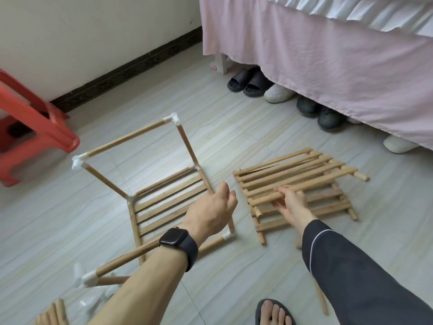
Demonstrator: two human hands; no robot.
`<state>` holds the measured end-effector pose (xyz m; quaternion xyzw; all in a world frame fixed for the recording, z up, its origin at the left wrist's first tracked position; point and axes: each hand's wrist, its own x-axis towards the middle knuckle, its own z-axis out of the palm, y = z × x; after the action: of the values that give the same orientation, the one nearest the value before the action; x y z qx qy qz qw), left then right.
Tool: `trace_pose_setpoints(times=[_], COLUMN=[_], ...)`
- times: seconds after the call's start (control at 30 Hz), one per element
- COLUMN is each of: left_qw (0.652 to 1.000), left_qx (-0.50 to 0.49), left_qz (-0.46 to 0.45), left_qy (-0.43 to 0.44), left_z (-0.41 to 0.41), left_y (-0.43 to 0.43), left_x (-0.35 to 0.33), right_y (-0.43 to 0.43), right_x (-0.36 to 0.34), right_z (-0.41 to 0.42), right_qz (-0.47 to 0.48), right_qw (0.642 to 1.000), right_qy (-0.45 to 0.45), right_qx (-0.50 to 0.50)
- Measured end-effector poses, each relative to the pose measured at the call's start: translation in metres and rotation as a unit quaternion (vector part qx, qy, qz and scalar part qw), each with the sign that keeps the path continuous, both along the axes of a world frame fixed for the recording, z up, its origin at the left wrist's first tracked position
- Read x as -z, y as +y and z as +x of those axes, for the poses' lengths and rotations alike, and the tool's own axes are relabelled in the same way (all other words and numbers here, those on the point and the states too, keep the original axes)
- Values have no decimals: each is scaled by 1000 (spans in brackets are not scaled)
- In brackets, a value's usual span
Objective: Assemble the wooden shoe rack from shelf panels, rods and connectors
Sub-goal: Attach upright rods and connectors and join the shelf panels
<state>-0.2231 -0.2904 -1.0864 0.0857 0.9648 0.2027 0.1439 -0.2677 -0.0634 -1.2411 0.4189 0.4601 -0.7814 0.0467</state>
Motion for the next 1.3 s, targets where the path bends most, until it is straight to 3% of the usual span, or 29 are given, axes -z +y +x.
trace_pose_setpoints(times=[0.17,0.23,0.27,0.33,0.4,0.43,0.53,0.57,0.6,0.67,0.73,0.8,0.93,0.97,1.0,1.07,1.13,1.23,1.3], left_qw=[997,994,993,988,954,913,723,685,669,682,733,761,747,737,730,729,728,721,721], left_qx=[10,2,-12,-67,-164,-224,-327,-332,-331,-336,-353,-386,-470,-478,-484,-486,-481,-456,-448], left_qz=[-19,-3,25,108,243,337,605,646,662,646,576,517,470,477,482,480,479,503,502], left_qy=[-70,-106,-113,-92,-59,-56,-63,-65,-66,-70,-75,-64,-16,-4,12,51,93,140,163], left_z=[24,28,26,18,10,9,19,25,33,55,75,90,109,113,117,118,122,127,128], left_y=[9,9,5,-13,-43,-60,-113,-131,-148,-172,-189,-198,-218,-223,-229,-236,-243,-248,-251], left_x=[-11,-24,-36,-71,-115,-137,-192,-203,-211,-214,-203,-185,-148,-143,-140,-140,-143,-144,-140], right_y=[3,-2,-6,-17,-29,-36,-60,-71,-83,-105,-123,-140,-169,-174,-178,-178,-181,-184,-181], right_x=[-78,-114,-135,-179,-219,-238,-287,-300,-310,-324,-330,-330,-316,-314,-313,-317,-319,-320,-323], right_z=[-9,-5,-2,6,15,19,27,31,35,43,53,65,83,85,85,85,81,67,60], right_qz=[92,191,270,435,567,625,763,783,793,797,796,800,813,805,784,692,647,747,695], right_qw=[987,960,929,824,691,618,396,340,295,248,240,230,210,224,256,383,485,517,617], right_qy=[117,179,209,267,330,362,445,464,480,498,495,479,399,379,361,334,348,294,199], right_qx=[-55,-100,-145,-244,-305,-311,-250,-238,-231,-237,-254,-281,-367,-397,-435,-513,-475,-297,-313])
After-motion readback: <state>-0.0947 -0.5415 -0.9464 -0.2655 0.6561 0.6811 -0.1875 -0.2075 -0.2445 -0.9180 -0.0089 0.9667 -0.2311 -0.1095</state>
